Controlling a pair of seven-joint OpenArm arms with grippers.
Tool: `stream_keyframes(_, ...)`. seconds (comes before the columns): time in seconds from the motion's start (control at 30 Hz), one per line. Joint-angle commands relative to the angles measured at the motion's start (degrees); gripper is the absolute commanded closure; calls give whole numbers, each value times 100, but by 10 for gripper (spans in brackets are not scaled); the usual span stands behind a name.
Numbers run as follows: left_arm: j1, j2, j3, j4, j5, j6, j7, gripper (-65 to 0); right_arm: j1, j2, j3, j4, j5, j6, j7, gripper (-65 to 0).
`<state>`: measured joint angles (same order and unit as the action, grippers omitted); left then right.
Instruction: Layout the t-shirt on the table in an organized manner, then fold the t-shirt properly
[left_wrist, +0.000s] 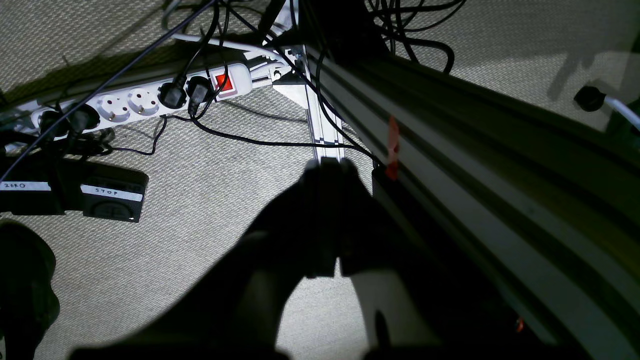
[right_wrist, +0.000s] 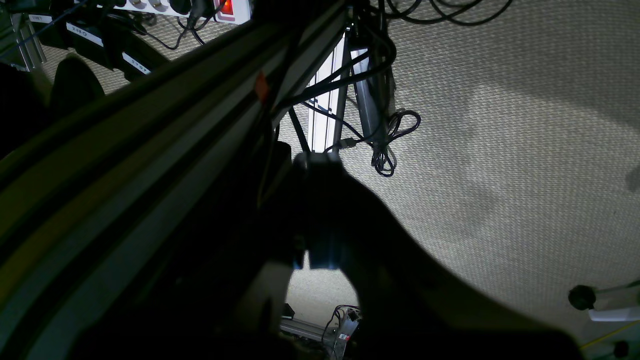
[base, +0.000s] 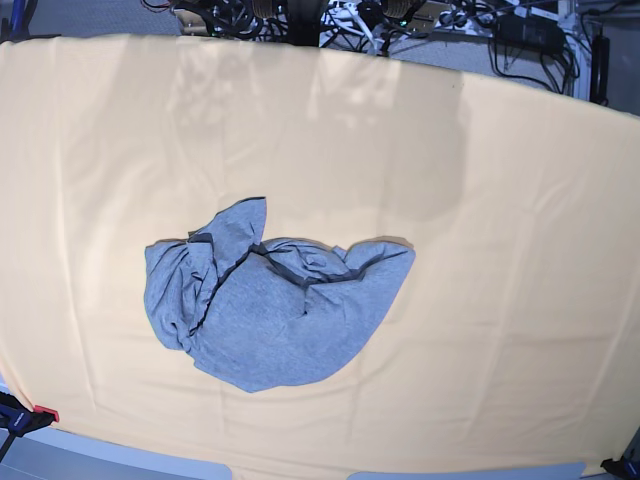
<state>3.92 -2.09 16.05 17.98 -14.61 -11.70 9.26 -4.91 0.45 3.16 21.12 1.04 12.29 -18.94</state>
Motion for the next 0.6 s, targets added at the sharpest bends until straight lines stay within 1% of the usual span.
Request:
stream_keyframes(0.0,-28,20,2,42,-24,-72,4,0,15,4,20,52,39,57,-33,0)
stream_keyframes(0.23,-28,17,2,42,-24,-72,7,0,15,7,20,144,39,59,-35,0)
stream_keyframes(0.3,-28,15,2,42,-22,-72,87,0,13,4,20,192,39,87,-59,0)
stream_keyframes(0.33,-28,15,2,42,-22,-72,201,0,13,13,20,221,37,155,-184,0)
stream_keyframes(0.4,-26,11,2,120,-20,-74,588,0,11,55,20,254,37,439,-540,0)
stream_keyframes(0.5,44,-70,2,525,50,-81,1600,0,-2,109,20,258,37,1069,-1088,0)
stream_keyframes(0.53,96,-103,0,719,131,-96,1941,0,-33,151,20,258,42,1259,-1191,0)
stream_keyframes(0.57,164,-146,2,942,203,-98,2218,0,-81,188,20,273,42,1381,-1268,0)
